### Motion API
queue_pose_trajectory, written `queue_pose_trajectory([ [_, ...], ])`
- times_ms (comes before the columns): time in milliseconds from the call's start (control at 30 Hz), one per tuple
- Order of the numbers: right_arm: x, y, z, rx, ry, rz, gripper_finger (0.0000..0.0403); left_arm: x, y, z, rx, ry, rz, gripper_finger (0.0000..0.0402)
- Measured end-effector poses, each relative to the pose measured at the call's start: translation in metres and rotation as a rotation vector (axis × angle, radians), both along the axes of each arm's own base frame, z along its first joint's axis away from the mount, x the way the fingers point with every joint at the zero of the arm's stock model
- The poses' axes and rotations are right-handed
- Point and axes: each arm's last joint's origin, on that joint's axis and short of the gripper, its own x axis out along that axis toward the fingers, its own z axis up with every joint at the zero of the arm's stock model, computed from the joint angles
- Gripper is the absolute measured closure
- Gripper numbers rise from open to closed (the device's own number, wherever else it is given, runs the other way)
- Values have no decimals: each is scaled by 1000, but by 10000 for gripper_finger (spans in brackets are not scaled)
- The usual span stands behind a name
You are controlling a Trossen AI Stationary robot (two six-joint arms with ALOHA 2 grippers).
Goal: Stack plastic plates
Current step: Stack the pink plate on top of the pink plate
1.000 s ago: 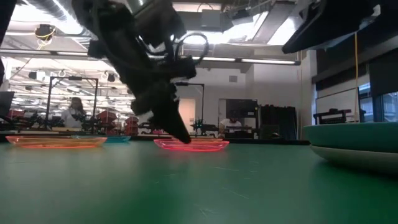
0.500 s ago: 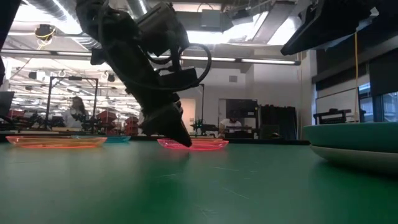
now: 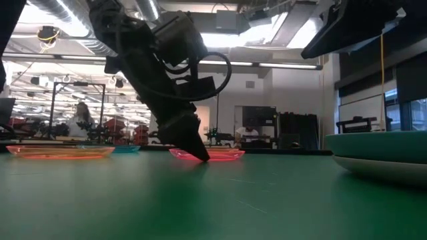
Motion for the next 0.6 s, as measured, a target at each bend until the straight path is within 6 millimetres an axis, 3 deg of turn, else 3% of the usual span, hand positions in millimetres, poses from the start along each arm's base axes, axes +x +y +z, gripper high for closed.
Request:
queue_pose_trajectory([
  [300,0,0,0,-2,3,0,274,-2,-4,4,-2,10,-25,395],
  [600,0,0,0,3,1,-4,274,-4,-32,50,-11,-90,-132,399],
])
